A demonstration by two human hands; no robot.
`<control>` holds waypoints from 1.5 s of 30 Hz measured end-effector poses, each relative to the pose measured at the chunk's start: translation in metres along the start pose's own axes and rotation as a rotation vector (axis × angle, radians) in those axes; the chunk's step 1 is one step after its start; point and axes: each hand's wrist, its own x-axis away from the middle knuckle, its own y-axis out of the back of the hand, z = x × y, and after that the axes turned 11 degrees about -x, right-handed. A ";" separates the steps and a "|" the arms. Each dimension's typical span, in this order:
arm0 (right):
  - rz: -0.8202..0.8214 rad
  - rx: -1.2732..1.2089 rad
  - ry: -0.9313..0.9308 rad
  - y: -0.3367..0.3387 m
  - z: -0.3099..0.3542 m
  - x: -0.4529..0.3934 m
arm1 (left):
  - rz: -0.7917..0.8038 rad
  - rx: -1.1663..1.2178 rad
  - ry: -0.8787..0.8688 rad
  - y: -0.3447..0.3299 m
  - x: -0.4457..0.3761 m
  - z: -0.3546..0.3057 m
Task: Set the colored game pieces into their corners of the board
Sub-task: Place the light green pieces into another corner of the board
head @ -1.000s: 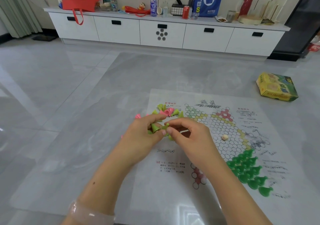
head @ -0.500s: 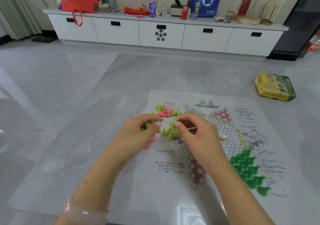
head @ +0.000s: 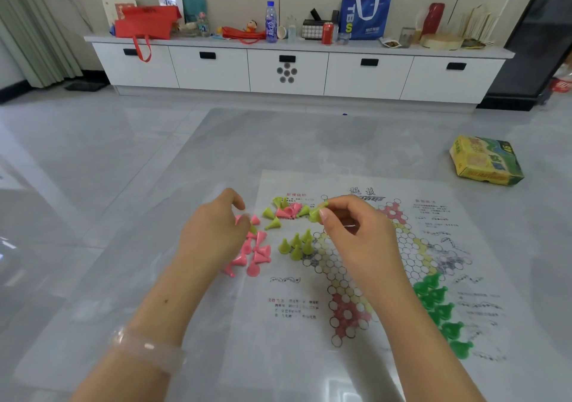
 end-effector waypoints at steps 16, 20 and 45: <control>-0.020 0.062 -0.017 0.011 -0.008 -0.001 | 0.003 -0.088 -0.022 -0.013 -0.011 0.003; -0.003 0.125 -0.077 0.010 -0.013 -0.001 | -0.001 0.298 0.115 -0.003 0.016 0.005; 0.155 0.653 -0.079 -0.009 -0.036 0.015 | 0.095 0.651 0.130 0.001 0.027 0.009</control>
